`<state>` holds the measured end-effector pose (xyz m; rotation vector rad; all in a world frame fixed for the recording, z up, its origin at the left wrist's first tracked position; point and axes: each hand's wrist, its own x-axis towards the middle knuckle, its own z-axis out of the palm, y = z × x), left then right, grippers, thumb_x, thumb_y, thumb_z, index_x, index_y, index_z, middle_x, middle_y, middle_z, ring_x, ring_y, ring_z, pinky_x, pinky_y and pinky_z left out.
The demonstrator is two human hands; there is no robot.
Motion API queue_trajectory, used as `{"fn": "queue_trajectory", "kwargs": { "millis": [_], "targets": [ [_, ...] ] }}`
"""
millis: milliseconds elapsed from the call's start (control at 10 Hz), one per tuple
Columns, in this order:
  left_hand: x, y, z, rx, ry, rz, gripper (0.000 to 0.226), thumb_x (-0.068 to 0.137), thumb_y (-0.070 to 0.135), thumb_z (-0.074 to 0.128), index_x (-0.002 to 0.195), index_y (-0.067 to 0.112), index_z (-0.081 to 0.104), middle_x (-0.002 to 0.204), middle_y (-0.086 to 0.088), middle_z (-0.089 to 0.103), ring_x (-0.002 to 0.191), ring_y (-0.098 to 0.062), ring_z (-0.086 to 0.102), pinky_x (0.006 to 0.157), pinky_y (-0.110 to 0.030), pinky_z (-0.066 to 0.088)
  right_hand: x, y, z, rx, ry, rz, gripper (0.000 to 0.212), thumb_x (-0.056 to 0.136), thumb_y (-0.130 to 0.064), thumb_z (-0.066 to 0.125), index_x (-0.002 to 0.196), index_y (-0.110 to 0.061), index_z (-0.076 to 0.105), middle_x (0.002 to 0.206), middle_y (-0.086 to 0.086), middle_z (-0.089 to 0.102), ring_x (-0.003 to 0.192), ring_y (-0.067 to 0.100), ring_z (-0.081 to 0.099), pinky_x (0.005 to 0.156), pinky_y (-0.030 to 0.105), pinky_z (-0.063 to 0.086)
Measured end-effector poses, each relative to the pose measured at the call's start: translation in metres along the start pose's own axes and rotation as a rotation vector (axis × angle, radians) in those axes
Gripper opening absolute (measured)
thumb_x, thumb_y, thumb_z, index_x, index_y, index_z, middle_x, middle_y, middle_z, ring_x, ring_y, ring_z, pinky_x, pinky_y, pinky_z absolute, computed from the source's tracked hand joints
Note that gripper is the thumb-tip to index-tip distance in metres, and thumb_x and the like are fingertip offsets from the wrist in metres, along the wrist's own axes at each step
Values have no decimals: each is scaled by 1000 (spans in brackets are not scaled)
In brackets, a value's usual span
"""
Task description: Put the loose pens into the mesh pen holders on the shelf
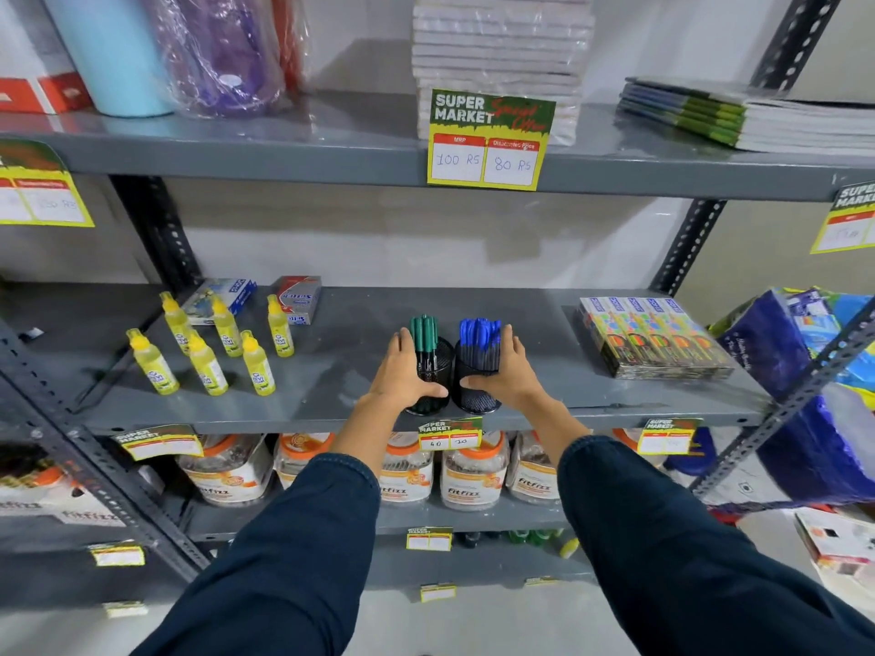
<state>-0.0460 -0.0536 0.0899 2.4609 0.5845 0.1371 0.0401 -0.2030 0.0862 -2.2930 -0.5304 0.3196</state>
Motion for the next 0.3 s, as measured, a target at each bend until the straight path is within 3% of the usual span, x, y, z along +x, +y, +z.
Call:
{"fn": "queue_trajectory", "kwargs": {
  "millis": [100, 200, 300],
  "targets": [
    [-6, 0, -6, 96, 44, 63, 128, 62, 46, 81, 146, 2, -4, 158, -19, -2, 146, -32, -1, 118, -46, 6, -12, -14, -8, -40, 44, -73, 107, 77, -41, 72, 147, -11, -3, 159, 11, 1, 147, 30, -4, 120, 53, 13],
    [-18, 5, -22, 179, 152, 169, 113, 71, 53, 70, 147, 3, 3, 158, -16, 6, 146, -29, 4, 119, -43, 7, -32, -30, -21, -92, 190, -241, 79, 86, -43, 59, 145, -7, 20, 155, 13, 23, 144, 29, 18, 116, 50, 26],
    [-40, 23, -50, 177, 402, 293, 80, 85, 48, 57, 144, 5, 24, 152, -13, 31, 140, -29, 30, 114, -40, 26, -51, -54, -39, -173, 443, -467, 47, 90, -35, 55, 126, -6, 51, 131, 13, 54, 120, 30, 50, 98, 46, 47]
  ]
}}
